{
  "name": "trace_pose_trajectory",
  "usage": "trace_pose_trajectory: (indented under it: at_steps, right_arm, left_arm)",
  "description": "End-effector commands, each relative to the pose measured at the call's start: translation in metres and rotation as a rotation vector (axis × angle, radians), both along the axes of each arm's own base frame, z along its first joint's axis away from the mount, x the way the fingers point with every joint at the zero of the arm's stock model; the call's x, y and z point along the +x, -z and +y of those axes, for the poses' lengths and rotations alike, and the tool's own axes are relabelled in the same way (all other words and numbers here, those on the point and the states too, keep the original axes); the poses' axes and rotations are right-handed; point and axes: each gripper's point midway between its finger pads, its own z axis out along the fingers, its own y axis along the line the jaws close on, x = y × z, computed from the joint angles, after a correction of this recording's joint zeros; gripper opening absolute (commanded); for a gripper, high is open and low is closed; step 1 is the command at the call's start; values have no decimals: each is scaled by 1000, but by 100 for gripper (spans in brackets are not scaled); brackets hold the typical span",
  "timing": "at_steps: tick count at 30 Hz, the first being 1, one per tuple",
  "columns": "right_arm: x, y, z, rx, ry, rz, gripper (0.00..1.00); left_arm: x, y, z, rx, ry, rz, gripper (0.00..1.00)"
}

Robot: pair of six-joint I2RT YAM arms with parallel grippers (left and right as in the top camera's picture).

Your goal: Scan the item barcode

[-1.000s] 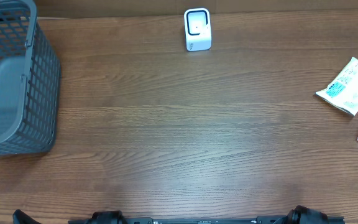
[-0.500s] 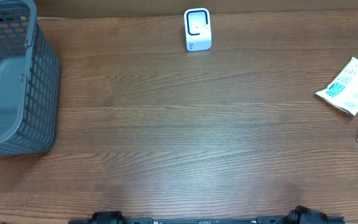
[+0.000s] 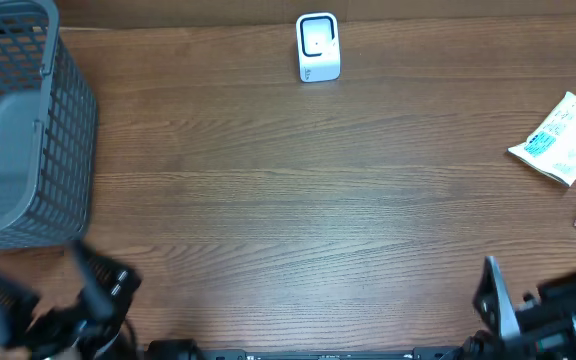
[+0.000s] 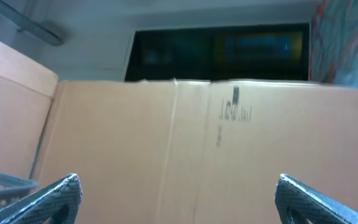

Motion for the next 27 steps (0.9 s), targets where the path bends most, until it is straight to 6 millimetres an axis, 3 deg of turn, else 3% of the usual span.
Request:
trace_pose_trajectory:
  at_steps: [1, 3, 10, 27]
  right_arm:
    - [28, 35, -10, 24, 4, 62, 100]
    - [41, 56, -14, 36, 3, 98, 100]
    - [75, 121, -26, 132, -25, 264, 100]
    - [104, 208, -36, 266, -20, 594, 100]
  left_arm:
    - [34, 48, -2, 3, 22, 85, 100]
    - [45, 70, -1, 2, 22, 104, 100]
    - [61, 106, 0, -2, 20, 148, 100]
    - [99, 175, 2, -24, 15, 469, 100]
